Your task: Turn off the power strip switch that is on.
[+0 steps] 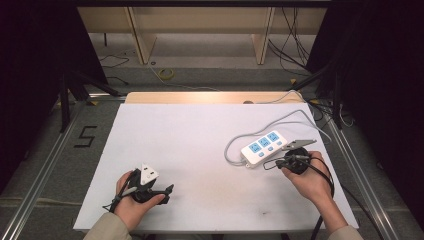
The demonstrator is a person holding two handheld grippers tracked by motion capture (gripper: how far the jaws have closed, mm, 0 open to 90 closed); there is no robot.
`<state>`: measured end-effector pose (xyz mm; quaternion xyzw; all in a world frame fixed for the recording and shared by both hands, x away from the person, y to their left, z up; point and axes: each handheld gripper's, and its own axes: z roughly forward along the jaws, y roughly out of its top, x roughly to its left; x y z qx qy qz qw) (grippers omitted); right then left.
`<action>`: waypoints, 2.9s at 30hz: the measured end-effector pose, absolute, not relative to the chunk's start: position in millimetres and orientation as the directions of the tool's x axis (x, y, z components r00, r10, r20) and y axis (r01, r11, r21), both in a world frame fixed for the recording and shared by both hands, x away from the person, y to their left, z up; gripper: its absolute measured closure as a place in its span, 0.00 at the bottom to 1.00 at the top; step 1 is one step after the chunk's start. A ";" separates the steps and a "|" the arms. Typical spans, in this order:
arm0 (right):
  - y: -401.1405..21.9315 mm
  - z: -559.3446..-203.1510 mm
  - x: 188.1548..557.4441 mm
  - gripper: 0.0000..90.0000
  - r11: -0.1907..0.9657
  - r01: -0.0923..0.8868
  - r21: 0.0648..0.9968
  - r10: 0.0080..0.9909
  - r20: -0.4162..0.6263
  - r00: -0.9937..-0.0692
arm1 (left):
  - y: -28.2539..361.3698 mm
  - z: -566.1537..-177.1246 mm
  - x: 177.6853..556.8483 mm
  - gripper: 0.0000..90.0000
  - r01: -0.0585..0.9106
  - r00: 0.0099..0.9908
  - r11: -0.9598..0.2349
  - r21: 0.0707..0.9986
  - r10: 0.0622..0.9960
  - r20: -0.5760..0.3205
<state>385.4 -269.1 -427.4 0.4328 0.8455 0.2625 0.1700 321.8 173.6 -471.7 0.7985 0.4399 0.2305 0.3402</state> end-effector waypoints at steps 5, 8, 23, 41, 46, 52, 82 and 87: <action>-270.4 -424.8 388.4 1.00 0.486 0.647 0.587 0.825 -0.063 -0.562 | 173.9 -472.3 322.3 0.17 0.548 0.507 -0.380 0.745 0.860 0.066; -271.0 -423.4 390.8 1.00 0.486 0.650 0.584 0.827 -0.067 -0.559 | 174.0 -472.3 322.4 0.17 0.547 0.507 -0.380 0.746 0.860 0.066; -276.3 -414.3 403.4 1.00 0.477 0.672 0.567 0.841 -0.073 -0.536 | 173.8 -472.2 322.3 0.17 0.548 0.506 -0.380 0.745 0.860 0.066; -280.8 -405.6 422.8 1.00 0.468 0.692 0.550 0.855 -0.082 -0.512 | 174.9 -472.3 322.7 0.17 0.546 0.506 -0.382 0.746 0.860 0.070; -283.7 -403.0 428.7 1.00 0.464 0.699 0.544 0.859 -0.084 -0.505 | 174.8 -472.2 322.8 0.17 0.547 0.507 -0.382 0.745 0.859 0.069; -286.2 -402.7 435.9 1.00 0.456 0.712 0.533 0.865 -0.080 -0.495 | 174.8 -472.0 322.8 0.17 0.547 0.507 -0.383 0.745 0.859 0.069; -293.7 -407.5 471.7 1.00 0.432 0.762 0.483 0.887 -0.077 -0.455 | 174.7 -472.1 322.9 0.17 0.547 0.509 -0.383 0.744 0.858 0.067; -292.7 -406.3 476.7 1.00 0.430 0.765 0.479 0.889 -0.078 -0.451 | 174.7 -472.4 323.2 0.17 0.547 0.512 -0.385 0.743 0.856 0.067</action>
